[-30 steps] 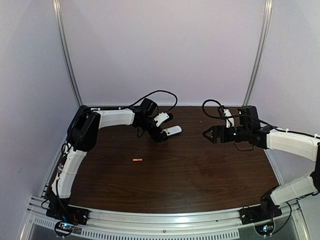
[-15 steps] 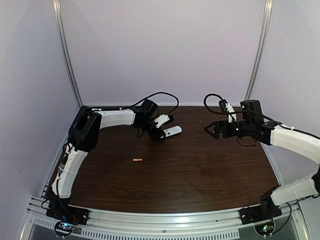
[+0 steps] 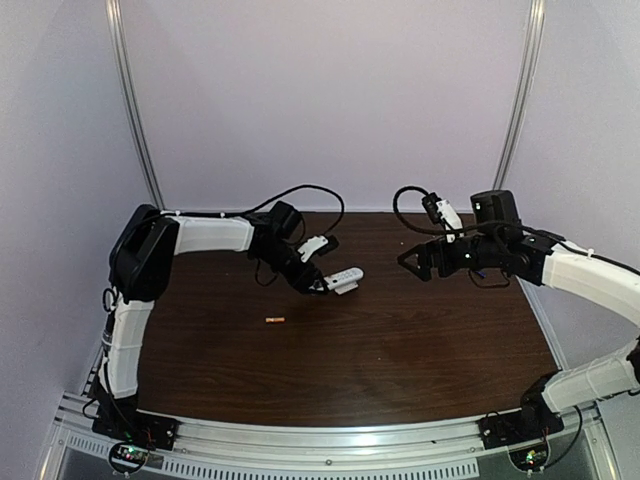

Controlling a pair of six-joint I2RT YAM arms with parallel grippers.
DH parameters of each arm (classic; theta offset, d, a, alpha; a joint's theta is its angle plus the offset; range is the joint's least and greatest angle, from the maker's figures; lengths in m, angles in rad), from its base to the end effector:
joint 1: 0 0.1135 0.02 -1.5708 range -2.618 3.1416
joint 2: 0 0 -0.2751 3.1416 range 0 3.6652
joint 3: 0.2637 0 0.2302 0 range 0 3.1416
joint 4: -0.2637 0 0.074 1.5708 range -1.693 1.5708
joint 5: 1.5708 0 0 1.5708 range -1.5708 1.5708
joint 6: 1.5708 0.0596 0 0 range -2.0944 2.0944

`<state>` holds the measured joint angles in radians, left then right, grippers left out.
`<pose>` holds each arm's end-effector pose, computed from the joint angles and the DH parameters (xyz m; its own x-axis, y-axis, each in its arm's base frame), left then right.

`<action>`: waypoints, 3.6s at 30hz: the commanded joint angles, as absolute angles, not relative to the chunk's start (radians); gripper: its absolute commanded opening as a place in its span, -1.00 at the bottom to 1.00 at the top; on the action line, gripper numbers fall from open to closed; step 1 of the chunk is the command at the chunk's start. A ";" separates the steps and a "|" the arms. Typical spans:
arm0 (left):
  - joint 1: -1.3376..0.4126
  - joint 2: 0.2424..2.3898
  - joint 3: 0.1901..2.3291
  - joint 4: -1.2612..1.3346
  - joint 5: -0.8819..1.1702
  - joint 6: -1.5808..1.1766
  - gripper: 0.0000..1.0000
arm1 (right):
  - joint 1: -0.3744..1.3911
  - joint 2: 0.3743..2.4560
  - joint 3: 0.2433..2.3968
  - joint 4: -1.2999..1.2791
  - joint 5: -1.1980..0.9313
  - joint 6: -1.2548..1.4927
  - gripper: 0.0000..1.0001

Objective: Load the batteries into the remote control
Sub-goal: Pick up the remote control from the center of the board, then pass from the left arm to the right, then pass from the right arm to the left

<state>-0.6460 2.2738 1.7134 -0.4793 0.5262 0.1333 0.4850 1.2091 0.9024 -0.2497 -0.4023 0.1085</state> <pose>0.3665 -0.3138 0.1478 -0.5862 0.5859 -0.5595 0.8088 0.4636 -0.3619 0.2209 0.1428 0.2929 -0.5428 -0.1734 -0.8218 -0.6683 0.6818 0.2975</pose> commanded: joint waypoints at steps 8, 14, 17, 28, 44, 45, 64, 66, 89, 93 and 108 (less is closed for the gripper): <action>-0.653 1.930 1.463 -0.457 0.812 -0.174 -0.56 | 0.810 1.239 1.085 -0.530 -0.108 -0.097 0.99; -0.660 1.862 1.437 -0.536 0.807 -0.169 -0.58 | 0.883 1.230 1.077 -0.523 -0.012 -0.179 0.99; -0.676 1.830 1.407 -0.547 0.815 -0.172 -0.58 | 0.915 1.229 1.071 -0.519 -0.006 -0.226 0.90; -0.791 1.812 1.386 -0.606 0.944 -0.166 -0.57 | 1.126 1.345 1.115 -0.600 0.154 -0.354 0.35; -0.868 1.832 1.415 -0.663 1.026 -0.136 -0.56 | 1.247 1.479 1.195 -0.666 0.260 -0.413 -0.07; -0.869 1.834 1.418 -0.666 1.027 -0.134 -0.56 | 1.249 1.481 1.199 -0.668 0.259 -0.414 -0.09; -0.865 1.837 1.517 -0.723 1.001 -0.071 0.25 | 1.256 1.458 1.195 -0.655 0.239 -0.384 -0.94; -0.841 1.814 1.534 -0.720 0.970 -0.077 0.61 | 1.248 1.442 1.186 -0.643 0.234 -0.370 -0.99; -0.882 1.189 0.819 0.314 0.060 -0.448 0.95 | 0.976 1.201 1.011 0.053 0.191 0.466 -1.00; -0.981 1.275 0.862 0.342 0.017 -0.428 0.95 | 0.977 1.237 1.023 0.077 0.235 0.583 -1.00; -1.101 1.541 1.129 0.293 -0.105 -0.368 0.82 | 1.015 1.241 0.943 0.219 0.253 0.714 -1.00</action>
<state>-1.0950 1.5005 1.0702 0.2703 -0.0605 -0.3843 0.9989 1.2446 0.9619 0.1646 0.2279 0.6727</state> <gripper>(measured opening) 0.938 0.198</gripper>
